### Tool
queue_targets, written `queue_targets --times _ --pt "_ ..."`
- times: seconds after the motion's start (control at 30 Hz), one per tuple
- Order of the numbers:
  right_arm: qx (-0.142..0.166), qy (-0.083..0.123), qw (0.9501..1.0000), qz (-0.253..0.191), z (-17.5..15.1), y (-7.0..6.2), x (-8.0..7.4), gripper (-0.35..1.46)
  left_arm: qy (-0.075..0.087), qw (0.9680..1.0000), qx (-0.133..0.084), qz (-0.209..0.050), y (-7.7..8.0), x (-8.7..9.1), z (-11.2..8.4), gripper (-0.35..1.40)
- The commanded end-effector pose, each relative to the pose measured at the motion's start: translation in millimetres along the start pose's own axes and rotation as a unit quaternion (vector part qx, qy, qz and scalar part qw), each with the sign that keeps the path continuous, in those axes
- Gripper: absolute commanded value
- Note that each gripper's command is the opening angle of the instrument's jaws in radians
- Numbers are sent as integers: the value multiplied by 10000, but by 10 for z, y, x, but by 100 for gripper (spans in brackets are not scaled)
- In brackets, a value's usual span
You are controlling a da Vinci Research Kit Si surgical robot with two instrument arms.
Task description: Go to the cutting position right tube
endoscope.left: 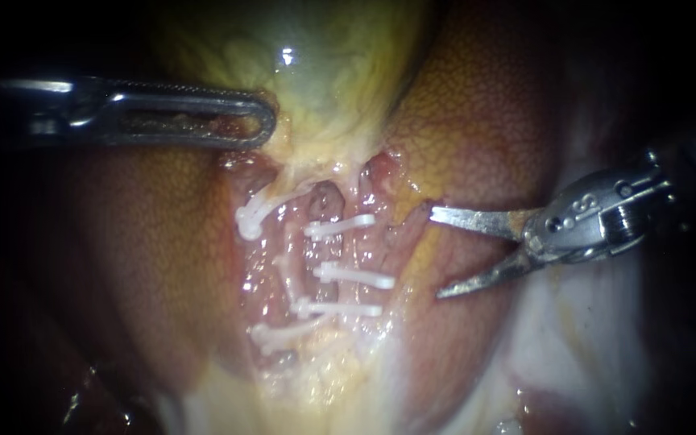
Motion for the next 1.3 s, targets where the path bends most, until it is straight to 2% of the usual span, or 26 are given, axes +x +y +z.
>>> queue_targets --times 0.03,0.17,0.27,0.43,0.6,0.8,1.0,1.1,1.23,1.3 --pt "0 1 10000 3 0 0 1 141 4 10000 3 -5 0 -1 -2 -35" --pt "1 1 10000 5 -1 0 1 141 29 10000 46 -23 -2 -7 -18 -35" --pt "13 6 10000 9 -1 1 2 141 41 10000 -2 -55 -3 -19 -37 -35" --pt "65 34 10000 10 -1 1 3 141 -100 9999 -66 -116 -6 -39 -63 -35" --pt "225 116 9996 88 0 3 12 139 -116 9998 -69 -123 -9 -39 -64 -35" --pt "450 211 9952 847 7 9 23 142 -121 9998 -78 -121 -9 -38 -62 -35" --pt "722 215 9841 1606 18 15 26 141 -122 9998 -82 -122 -10 -38 -61 -35" --pt "897 238 9737 2080 25 17 26 139 -124 9998 -86 -123 -12 -38 -61 -35" --pt "1042 228 9646 2411 33 18 26 137 -127 9998 -91 -123 -13 -38 -60 -35" --pt "1102 237 9618 2496 37 19 26 137 -127 9998 -92 -122 -13 -37 -60 -35"
